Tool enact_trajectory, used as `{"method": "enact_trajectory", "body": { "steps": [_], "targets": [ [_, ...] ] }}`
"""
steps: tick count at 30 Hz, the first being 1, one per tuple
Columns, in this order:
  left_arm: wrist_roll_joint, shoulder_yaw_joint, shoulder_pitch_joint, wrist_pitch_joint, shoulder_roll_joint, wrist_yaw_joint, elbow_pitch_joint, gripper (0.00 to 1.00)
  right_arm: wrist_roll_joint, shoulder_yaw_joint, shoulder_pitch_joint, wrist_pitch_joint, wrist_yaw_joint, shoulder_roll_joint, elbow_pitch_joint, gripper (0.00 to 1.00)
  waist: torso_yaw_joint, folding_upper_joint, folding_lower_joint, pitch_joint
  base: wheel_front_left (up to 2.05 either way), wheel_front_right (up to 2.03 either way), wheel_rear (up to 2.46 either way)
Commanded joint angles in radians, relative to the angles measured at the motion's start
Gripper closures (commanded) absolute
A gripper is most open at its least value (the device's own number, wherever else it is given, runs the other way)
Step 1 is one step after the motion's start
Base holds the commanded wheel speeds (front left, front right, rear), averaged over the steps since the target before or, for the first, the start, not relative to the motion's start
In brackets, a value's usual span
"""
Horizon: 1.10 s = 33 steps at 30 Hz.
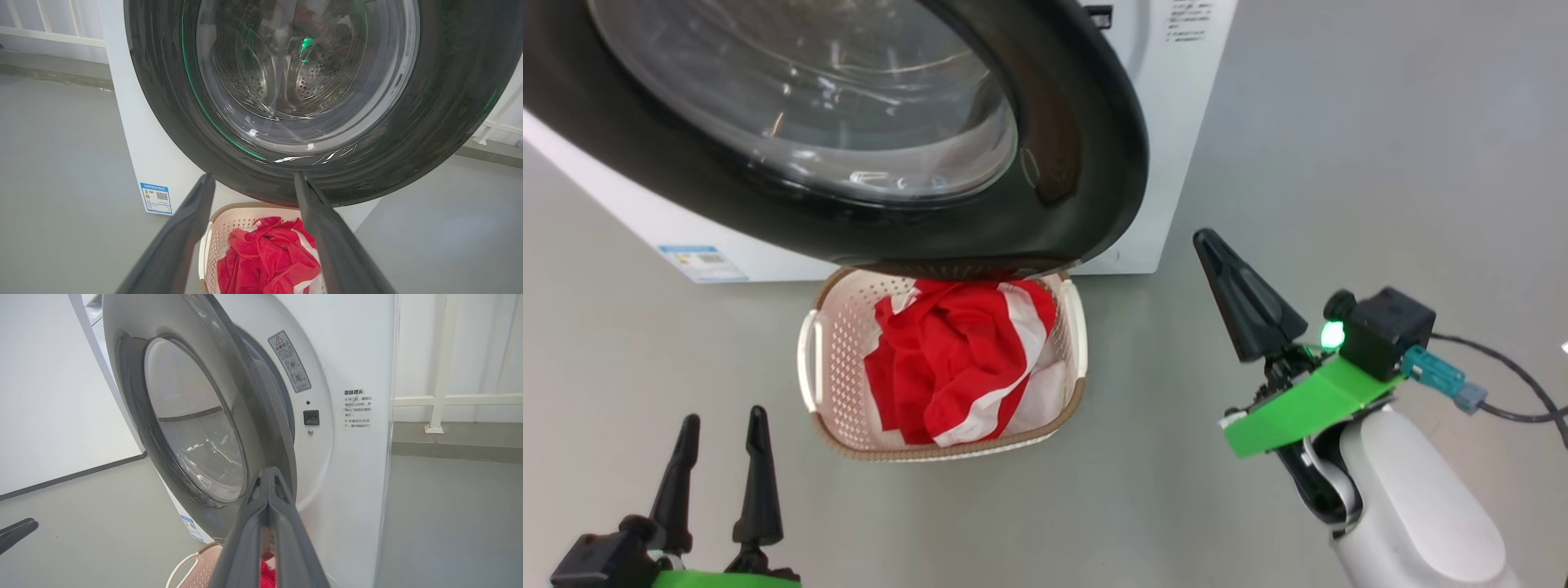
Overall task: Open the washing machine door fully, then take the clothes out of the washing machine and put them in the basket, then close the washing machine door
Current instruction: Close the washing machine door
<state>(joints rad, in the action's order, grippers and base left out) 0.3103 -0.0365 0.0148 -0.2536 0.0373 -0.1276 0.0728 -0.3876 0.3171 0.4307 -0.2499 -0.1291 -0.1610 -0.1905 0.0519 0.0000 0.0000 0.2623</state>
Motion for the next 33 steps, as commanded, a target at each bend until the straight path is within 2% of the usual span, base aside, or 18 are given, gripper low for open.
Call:
{"method": "enact_trajectory", "body": {
  "steps": [1, 16, 33],
  "targets": [
    [0.010, -0.026, 0.032, -0.008, 0.013, -0.003, -0.028, 0.00, -0.019, 0.027, 0.031, -0.012, -0.002, 0.012, 0.014, 1.00, 0.021, 0.0000, 0.0000, 0.024, 0.00, 0.00, 0.00],
    [0.024, 0.016, 0.088, -0.008, 0.013, -0.003, -0.027, 0.00, -0.033, 0.052, 0.175, -0.012, -0.002, 0.005, -0.069, 1.00, 0.071, 0.0000, 0.0000, 0.091, 0.00, 0.00, 0.00],
    [0.064, 0.073, 0.154, -0.008, 0.013, -0.003, -0.035, 0.00, -0.043, 0.004, 0.304, -0.012, -0.002, -0.030, -0.109, 1.00, 0.138, 0.0000, 0.0000, 0.168, 0.00, 0.00, 0.00]
  ]
}}
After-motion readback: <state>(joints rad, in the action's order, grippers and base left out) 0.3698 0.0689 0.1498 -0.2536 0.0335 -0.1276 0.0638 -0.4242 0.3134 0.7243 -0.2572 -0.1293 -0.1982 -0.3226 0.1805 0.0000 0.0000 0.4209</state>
